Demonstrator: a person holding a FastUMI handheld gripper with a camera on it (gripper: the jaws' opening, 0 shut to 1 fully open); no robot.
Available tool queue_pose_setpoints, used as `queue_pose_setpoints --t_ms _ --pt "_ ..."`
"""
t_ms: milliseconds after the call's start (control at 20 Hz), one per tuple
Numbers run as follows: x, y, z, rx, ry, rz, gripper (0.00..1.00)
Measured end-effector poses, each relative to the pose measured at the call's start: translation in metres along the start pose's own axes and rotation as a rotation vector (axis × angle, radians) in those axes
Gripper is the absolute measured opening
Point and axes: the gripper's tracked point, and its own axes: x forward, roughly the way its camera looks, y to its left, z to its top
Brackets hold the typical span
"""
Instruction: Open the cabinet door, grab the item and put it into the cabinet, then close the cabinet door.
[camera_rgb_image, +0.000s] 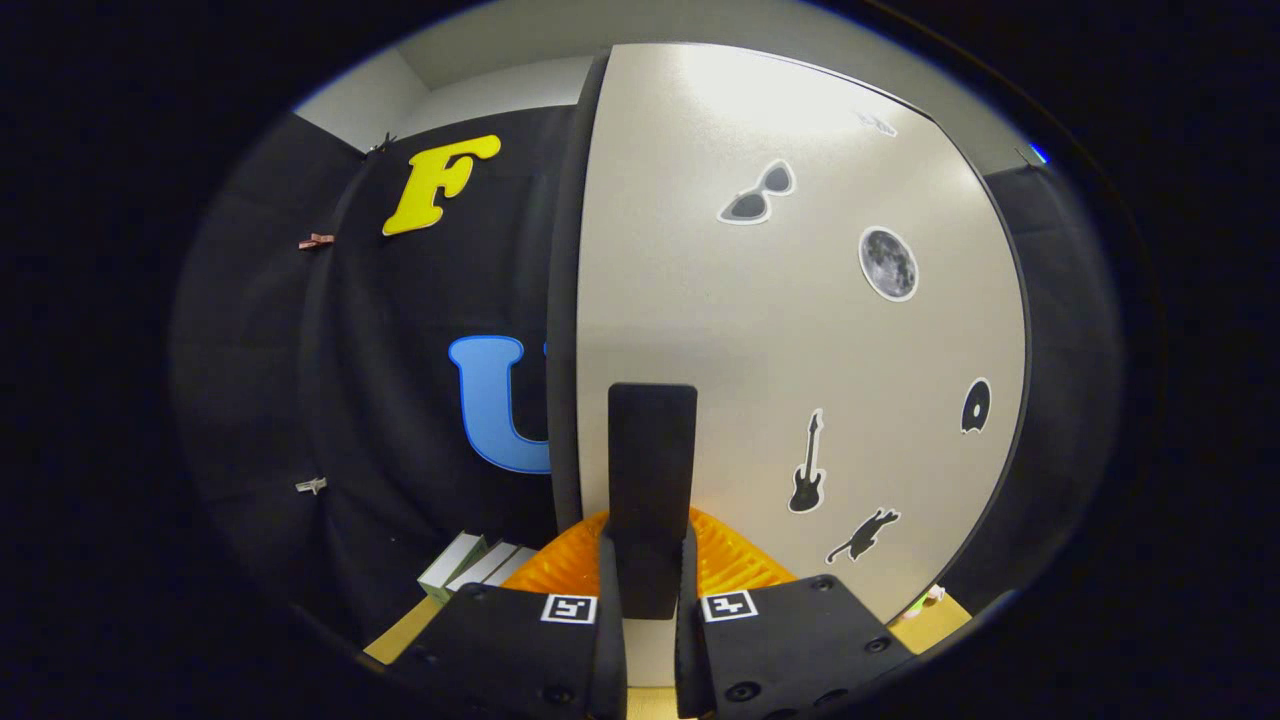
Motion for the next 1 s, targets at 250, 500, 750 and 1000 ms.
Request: queue_pose_setpoints --t_ms 250,500,750,1000 --pt "-0.017 -0.003 0.002 -0.007 -0.017 0.001 0.23" --pt "-0.054 -0.010 0.003 -0.029 -0.012 0.014 0.23" --pt "-0.092 -0.023 0.004 -0.025 -0.008 0.062 0.23" --pt "-0.132 -0.044 0.004 -0.045 -0.019 0.166 0.23"
